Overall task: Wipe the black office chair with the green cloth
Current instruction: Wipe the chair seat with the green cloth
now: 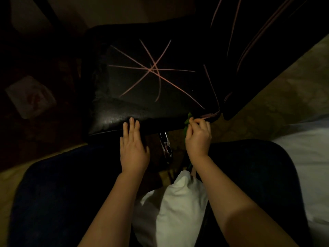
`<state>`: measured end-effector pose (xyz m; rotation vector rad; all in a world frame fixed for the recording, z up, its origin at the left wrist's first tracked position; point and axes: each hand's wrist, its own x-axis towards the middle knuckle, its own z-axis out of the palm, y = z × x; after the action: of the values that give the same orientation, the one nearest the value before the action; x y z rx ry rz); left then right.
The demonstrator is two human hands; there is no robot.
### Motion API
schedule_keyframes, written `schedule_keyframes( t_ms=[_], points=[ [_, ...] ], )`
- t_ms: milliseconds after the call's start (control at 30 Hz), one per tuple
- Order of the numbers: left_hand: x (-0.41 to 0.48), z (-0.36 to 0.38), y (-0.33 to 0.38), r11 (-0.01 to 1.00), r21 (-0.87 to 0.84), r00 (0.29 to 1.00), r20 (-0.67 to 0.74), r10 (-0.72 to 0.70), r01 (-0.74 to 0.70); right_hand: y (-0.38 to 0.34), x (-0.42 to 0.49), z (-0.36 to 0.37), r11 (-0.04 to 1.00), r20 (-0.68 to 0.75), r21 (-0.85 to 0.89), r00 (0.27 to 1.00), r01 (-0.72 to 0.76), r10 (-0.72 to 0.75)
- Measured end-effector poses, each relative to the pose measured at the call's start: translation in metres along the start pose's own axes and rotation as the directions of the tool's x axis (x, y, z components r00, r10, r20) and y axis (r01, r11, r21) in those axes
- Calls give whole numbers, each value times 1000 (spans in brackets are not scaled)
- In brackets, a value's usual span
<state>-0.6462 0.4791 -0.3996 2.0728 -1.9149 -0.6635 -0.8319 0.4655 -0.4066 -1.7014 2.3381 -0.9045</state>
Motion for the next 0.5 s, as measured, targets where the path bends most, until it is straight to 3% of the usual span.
schedule_keyframes(
  t_ms=[167, 400, 500],
  points=[
    [1, 0, 1, 1000, -7, 1000, -13, 16, -16, -32, -13, 18, 984, 92, 69, 981, 164, -170],
    [4, -5, -9, 996, -45, 997, -23, 71, -72, -80, -19, 31, 948, 154, 186, 945, 260, -289],
    [5, -9, -14, 994, -78, 997, -15, 82, -83, -99, -19, 28, 932, 112, 248, 947, 266, -301]
  ],
)
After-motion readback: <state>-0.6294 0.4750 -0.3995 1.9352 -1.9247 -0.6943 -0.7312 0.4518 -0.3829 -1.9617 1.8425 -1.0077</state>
